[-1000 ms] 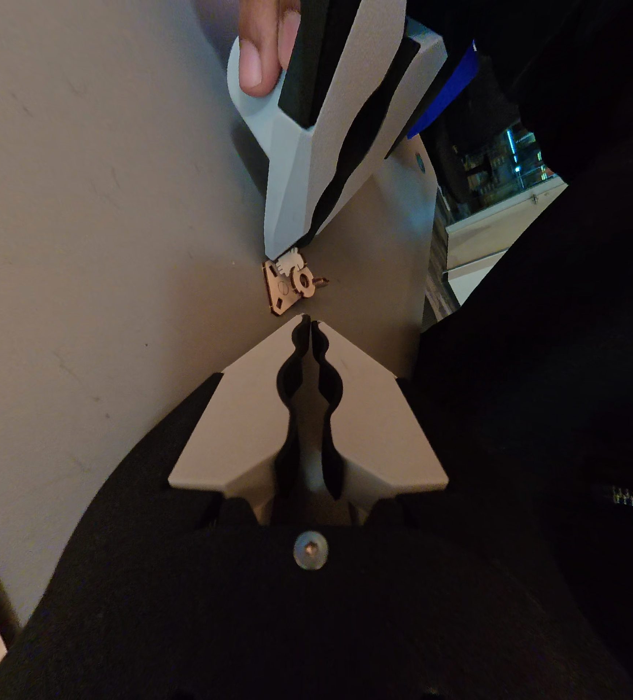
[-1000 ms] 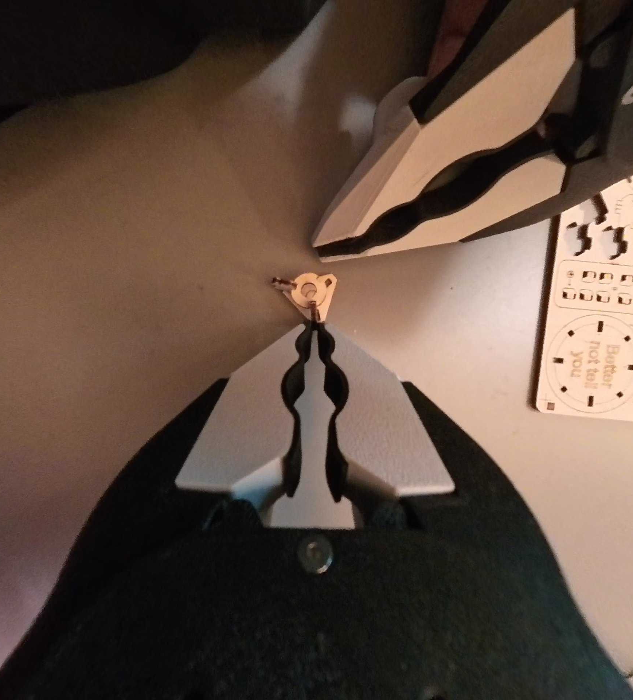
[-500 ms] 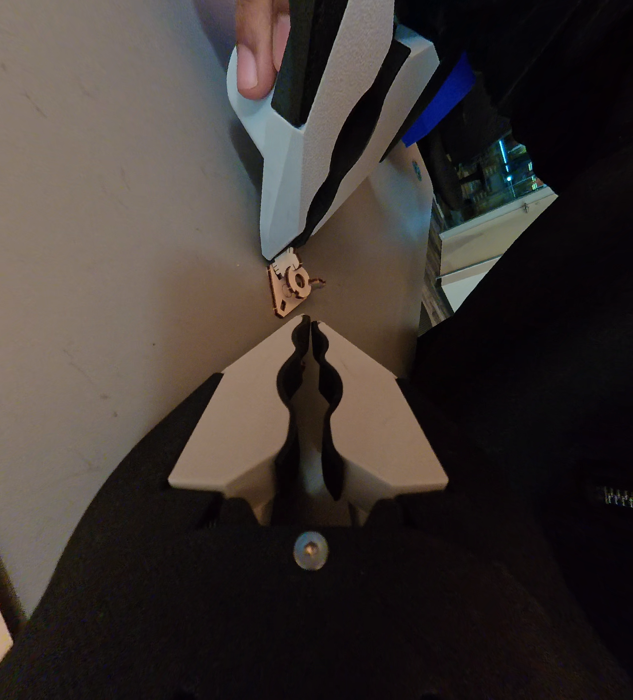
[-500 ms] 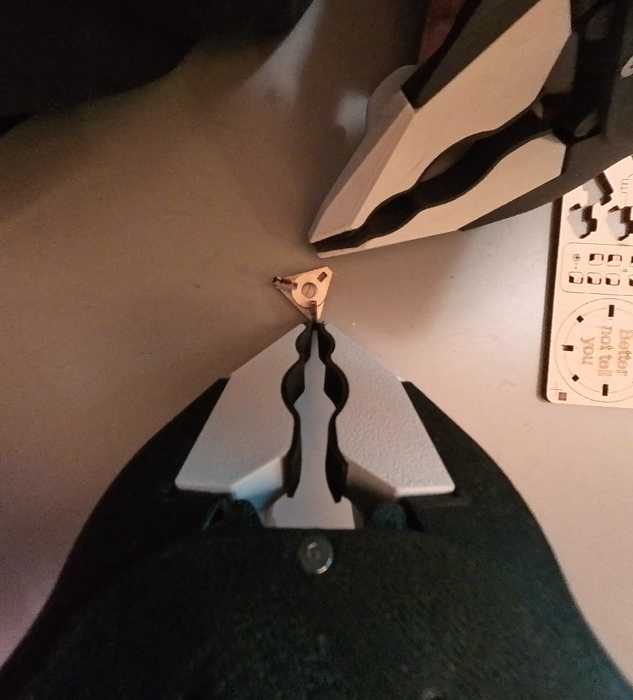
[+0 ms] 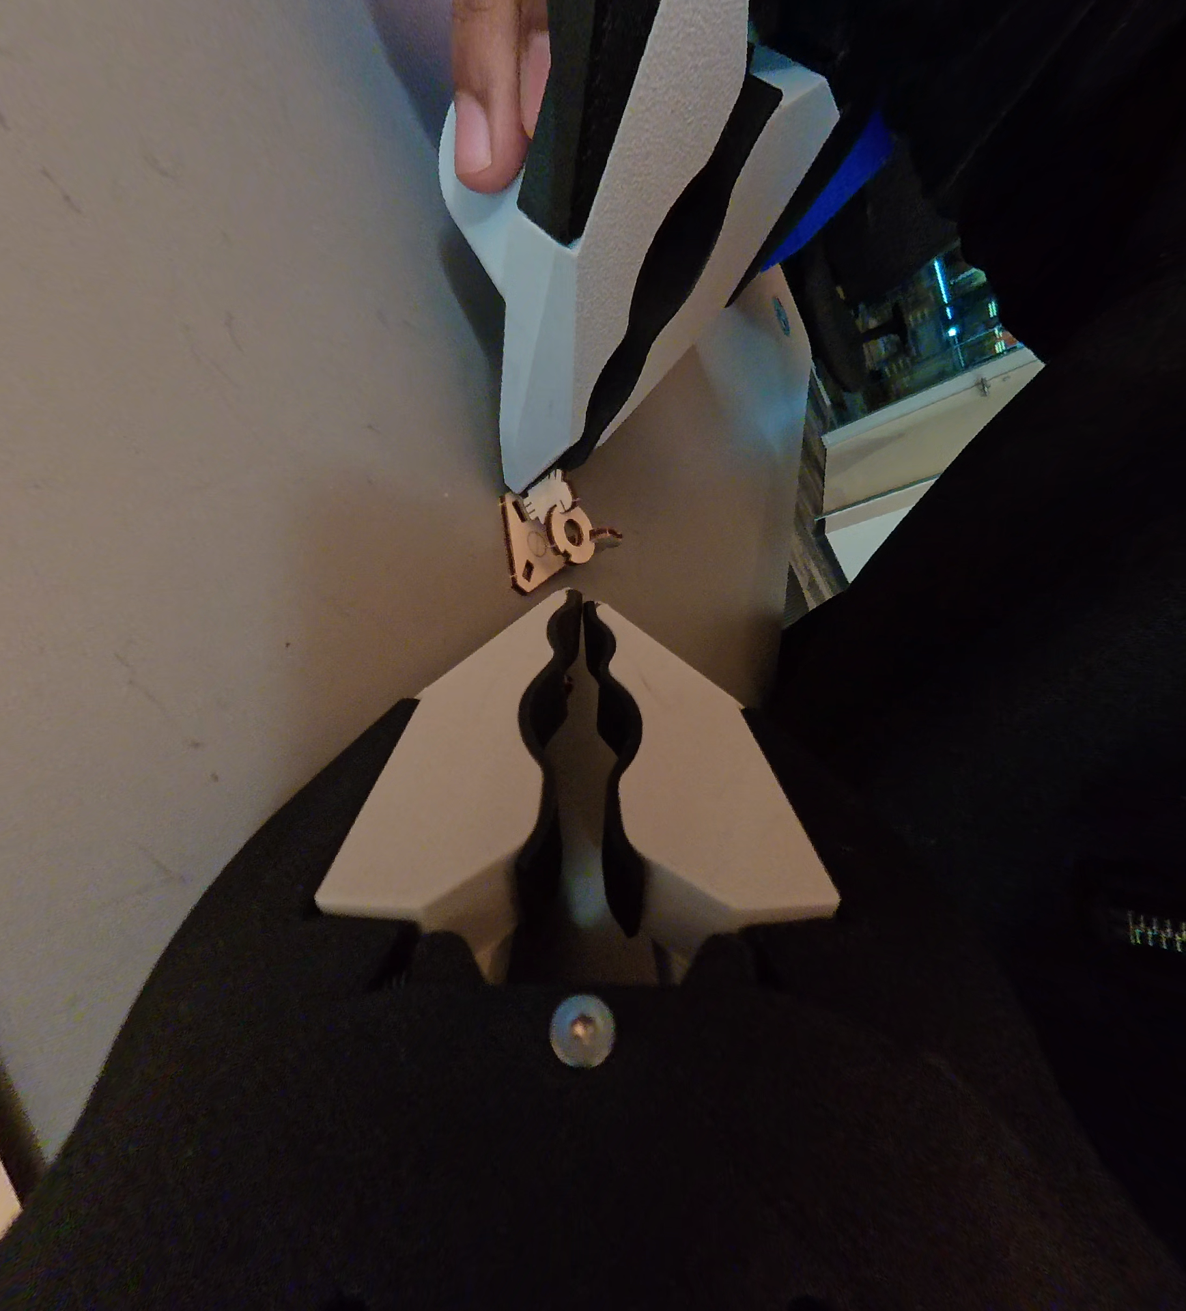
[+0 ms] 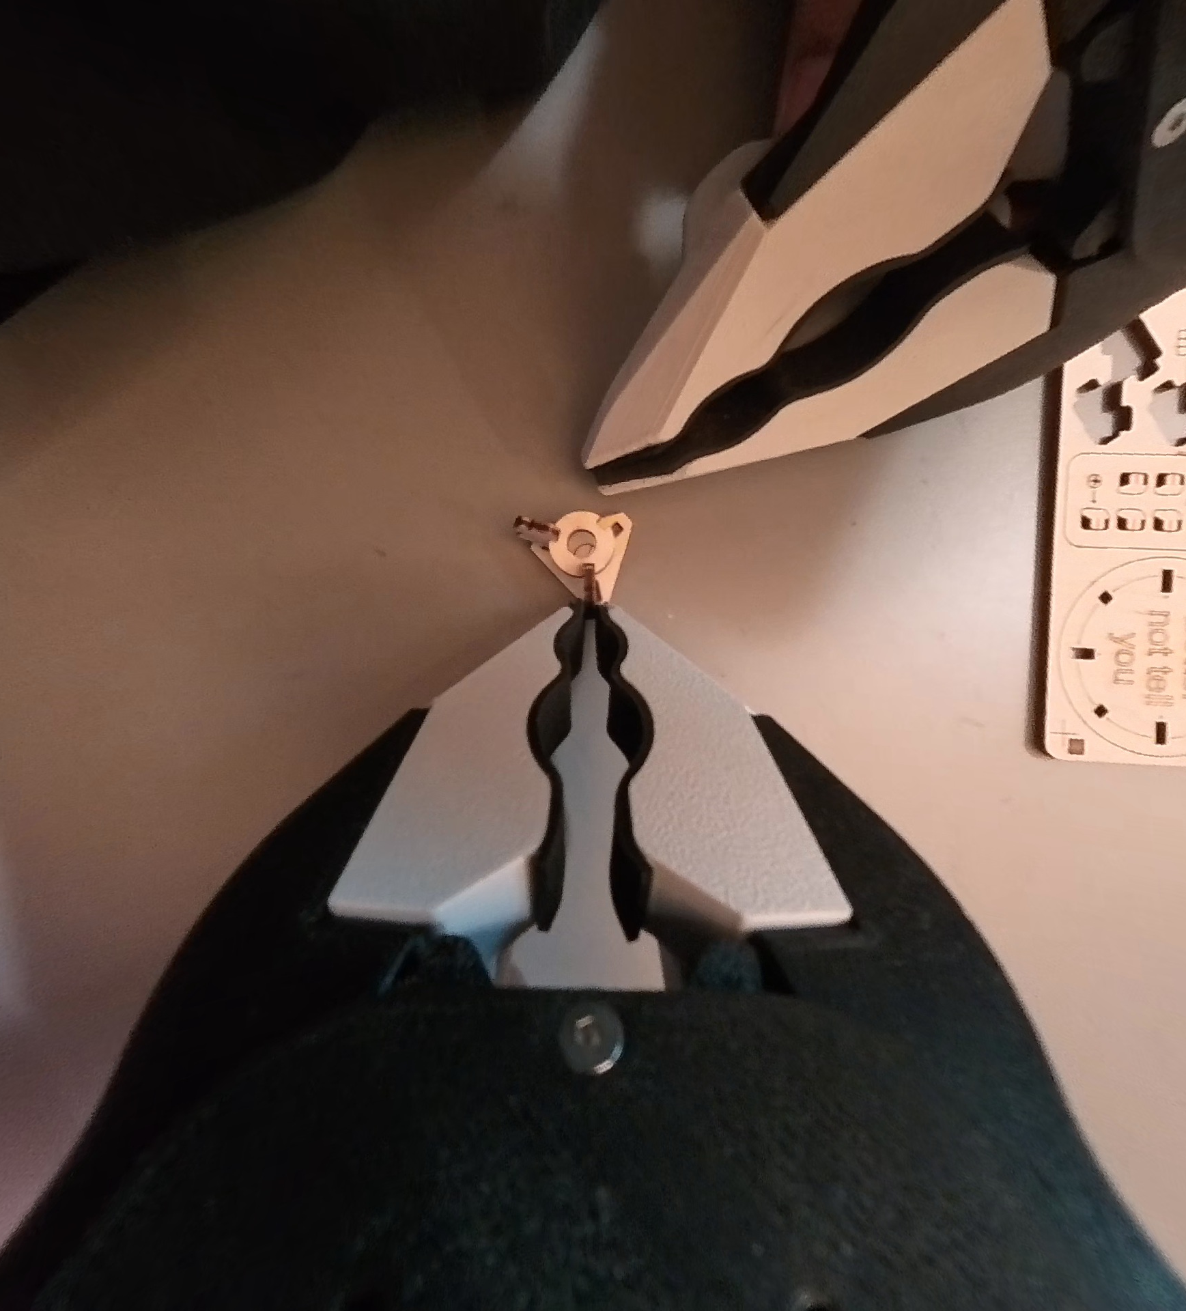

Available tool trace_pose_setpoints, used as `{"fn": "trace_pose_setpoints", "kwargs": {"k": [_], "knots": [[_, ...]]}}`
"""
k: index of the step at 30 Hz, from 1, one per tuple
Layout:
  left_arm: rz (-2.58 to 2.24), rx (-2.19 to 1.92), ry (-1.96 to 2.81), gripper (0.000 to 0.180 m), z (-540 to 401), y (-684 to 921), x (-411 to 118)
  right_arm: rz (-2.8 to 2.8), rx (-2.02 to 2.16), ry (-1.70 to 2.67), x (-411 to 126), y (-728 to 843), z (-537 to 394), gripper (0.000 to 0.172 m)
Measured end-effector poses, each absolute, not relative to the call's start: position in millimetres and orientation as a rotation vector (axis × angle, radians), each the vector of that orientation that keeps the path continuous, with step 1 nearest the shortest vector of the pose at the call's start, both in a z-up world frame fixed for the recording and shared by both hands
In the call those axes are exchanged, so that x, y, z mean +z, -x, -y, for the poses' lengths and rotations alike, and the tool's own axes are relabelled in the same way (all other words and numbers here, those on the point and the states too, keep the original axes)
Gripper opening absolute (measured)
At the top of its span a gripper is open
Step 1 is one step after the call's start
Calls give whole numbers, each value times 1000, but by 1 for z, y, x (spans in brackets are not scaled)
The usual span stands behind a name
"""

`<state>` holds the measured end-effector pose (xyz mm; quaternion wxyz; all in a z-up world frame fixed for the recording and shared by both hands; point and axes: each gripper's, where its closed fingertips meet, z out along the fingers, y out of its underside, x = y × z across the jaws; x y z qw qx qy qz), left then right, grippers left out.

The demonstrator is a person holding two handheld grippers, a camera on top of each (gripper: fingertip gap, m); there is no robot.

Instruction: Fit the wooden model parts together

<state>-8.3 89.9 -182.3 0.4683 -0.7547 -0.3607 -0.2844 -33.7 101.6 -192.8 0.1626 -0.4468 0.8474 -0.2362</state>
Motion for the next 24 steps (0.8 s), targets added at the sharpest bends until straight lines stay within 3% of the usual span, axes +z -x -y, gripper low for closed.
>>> {"fn": "trace_pose_setpoints", "kwargs": {"k": [24], "knots": [[885, -724, 1824, 0, -90, 9, -180, -2375, -577, 1329, -195, 34, -102, 0]]}}
